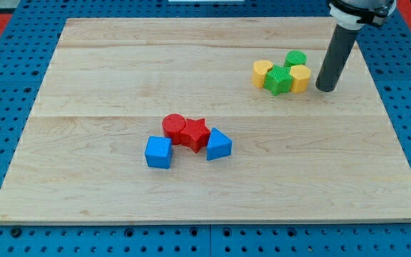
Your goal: Move your arm to the right of the blue triangle
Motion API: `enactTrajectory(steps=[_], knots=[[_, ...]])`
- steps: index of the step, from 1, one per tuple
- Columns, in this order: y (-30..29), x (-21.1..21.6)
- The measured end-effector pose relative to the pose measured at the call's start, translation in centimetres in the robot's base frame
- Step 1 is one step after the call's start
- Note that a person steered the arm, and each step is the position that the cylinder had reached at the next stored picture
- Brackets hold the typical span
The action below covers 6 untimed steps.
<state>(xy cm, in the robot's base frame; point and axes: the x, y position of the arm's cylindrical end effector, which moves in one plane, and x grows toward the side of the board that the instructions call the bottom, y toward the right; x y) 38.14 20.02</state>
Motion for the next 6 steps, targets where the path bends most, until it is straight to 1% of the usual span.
enactTrajectory(steps=[1,2,3,5,6], knots=[[0.2,1.1],[0.1,5.4],[-3.3,8.4],[-13.6,9.3],[-13.9,9.3]])
